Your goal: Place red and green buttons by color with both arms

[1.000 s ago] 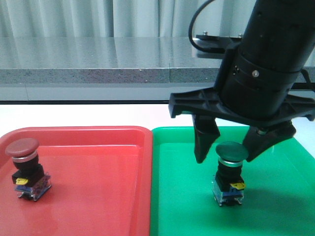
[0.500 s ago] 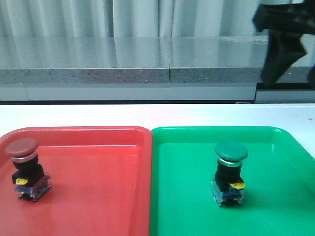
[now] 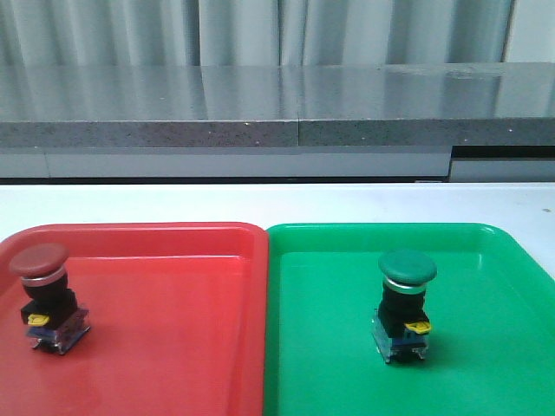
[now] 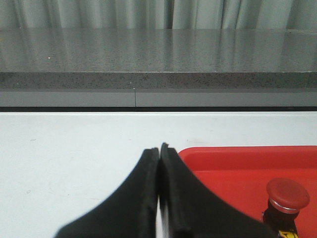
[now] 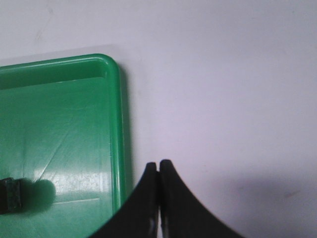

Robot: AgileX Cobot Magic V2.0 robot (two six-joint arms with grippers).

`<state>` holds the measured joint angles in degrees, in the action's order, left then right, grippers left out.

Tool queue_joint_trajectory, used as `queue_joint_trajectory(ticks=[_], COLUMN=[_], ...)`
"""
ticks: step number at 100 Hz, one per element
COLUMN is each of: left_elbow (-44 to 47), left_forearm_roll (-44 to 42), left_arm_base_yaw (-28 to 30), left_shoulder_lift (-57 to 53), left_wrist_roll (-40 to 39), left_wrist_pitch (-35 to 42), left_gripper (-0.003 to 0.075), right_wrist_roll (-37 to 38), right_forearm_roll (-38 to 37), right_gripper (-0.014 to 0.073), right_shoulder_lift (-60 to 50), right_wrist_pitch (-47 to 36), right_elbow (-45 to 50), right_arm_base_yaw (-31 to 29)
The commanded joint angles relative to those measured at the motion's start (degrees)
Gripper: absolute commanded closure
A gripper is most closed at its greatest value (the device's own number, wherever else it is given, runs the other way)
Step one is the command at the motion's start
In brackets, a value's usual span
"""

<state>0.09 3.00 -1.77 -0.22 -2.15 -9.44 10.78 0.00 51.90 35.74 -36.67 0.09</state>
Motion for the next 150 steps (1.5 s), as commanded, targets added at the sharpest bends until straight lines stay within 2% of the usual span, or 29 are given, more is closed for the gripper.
queue_joint_trajectory(ticks=[1, 14, 47, 81, 95, 106, 150], left_elbow=[0.7, 0.7, 0.7, 0.7, 0.7, 0.7, 0.7], left_forearm_roll=[0.5, 0.5, 0.5, 0.5, 0.5, 0.5, 0.5], left_arm_base_yaw=[0.0, 0.0, 0.0, 0.0, 0.0, 0.0, 0.0], left_shoulder_lift=[-1.8, -1.8, -1.8, -1.8, -1.8, -1.8, -1.8], left_wrist_roll=[-0.2, -0.2, -0.2, -0.2, -0.2, -0.2, -0.2], left_wrist_pitch=[4.5, 4.5, 4.5, 4.5, 4.6, 4.6, 4.6], left_gripper=[0.0741, 0.0741, 0.0741, 0.0741, 0.0741, 0.0741, 0.0741], right_wrist_roll=[-1.3, -3.7, -3.8, -3.8, -3.8, -3.8, -3.8], right_forearm_roll=[0.0, 0.0, 0.0, 0.0, -1.1, -1.2, -2.8], right_gripper=[0.0658, 0.0658, 0.0658, 0.0658, 0.0658, 0.0658, 0.0658], right_shoulder_lift=[-4.4, -10.4, -28.6, -53.8, -53.1, -53.5, -53.5], right_wrist_pitch=[-6.7, -11.8, -25.3, -27.1, -33.1, -41.5, -38.0], right_elbow=[1.3, 5.7, 19.1, 31.0, 33.7, 37.4, 37.2], right_arm_base_yaw=[-0.6, -0.6, -0.4, -0.4, -0.4, -0.4, -0.4])
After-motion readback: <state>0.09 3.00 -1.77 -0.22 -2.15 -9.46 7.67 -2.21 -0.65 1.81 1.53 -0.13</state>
